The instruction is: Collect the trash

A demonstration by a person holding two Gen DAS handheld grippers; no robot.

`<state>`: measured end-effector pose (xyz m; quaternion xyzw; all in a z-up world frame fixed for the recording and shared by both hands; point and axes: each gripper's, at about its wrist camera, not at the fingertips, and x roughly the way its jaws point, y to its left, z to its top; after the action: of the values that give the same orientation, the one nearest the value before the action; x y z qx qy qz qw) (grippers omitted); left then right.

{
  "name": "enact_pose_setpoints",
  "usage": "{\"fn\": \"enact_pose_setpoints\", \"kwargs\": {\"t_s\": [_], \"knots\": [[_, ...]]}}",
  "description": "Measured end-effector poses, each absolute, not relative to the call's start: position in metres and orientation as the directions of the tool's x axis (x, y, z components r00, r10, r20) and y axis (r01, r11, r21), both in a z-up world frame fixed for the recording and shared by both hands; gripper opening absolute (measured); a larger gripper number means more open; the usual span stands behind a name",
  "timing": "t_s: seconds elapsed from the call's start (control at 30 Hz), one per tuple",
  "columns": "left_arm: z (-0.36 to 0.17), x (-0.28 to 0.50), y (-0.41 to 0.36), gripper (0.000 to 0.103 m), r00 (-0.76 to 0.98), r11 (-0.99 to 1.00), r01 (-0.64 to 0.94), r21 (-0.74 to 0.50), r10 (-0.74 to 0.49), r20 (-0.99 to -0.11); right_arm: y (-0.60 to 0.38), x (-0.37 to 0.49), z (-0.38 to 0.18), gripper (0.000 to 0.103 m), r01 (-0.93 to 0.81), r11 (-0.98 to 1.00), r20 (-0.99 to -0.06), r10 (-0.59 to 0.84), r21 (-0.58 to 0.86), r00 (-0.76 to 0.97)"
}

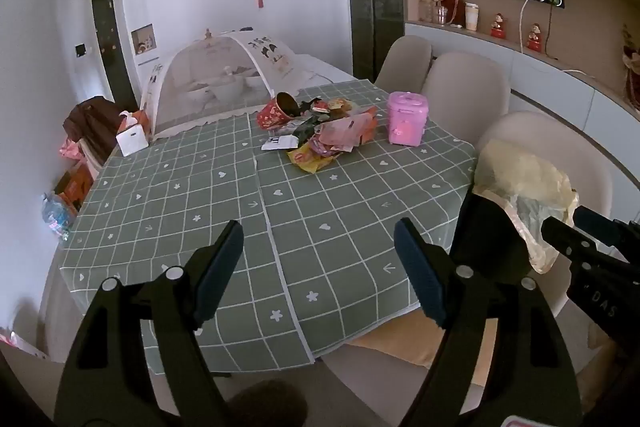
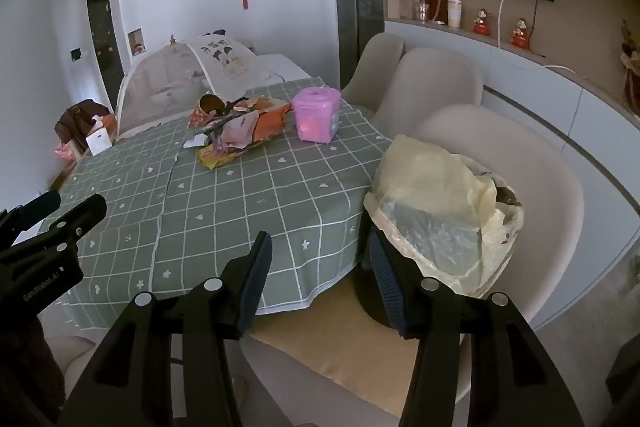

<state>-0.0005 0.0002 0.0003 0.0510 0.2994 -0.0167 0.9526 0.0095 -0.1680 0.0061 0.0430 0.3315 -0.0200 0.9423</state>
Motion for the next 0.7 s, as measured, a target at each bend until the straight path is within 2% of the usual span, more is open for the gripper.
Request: {"fn": "enact_pose_setpoints", "kwargs": {"t_s": [0.7], "knots": [[0.0015, -0.001, 0.0038, 0.074, 0.813, 0.995, 0.065, 0.079, -0.007, -0.582, -0.1638, 0.0089, 0.0072, 0.048, 0.059, 0.997, -0.631, -0.01, 0.057, 0.776]]}}
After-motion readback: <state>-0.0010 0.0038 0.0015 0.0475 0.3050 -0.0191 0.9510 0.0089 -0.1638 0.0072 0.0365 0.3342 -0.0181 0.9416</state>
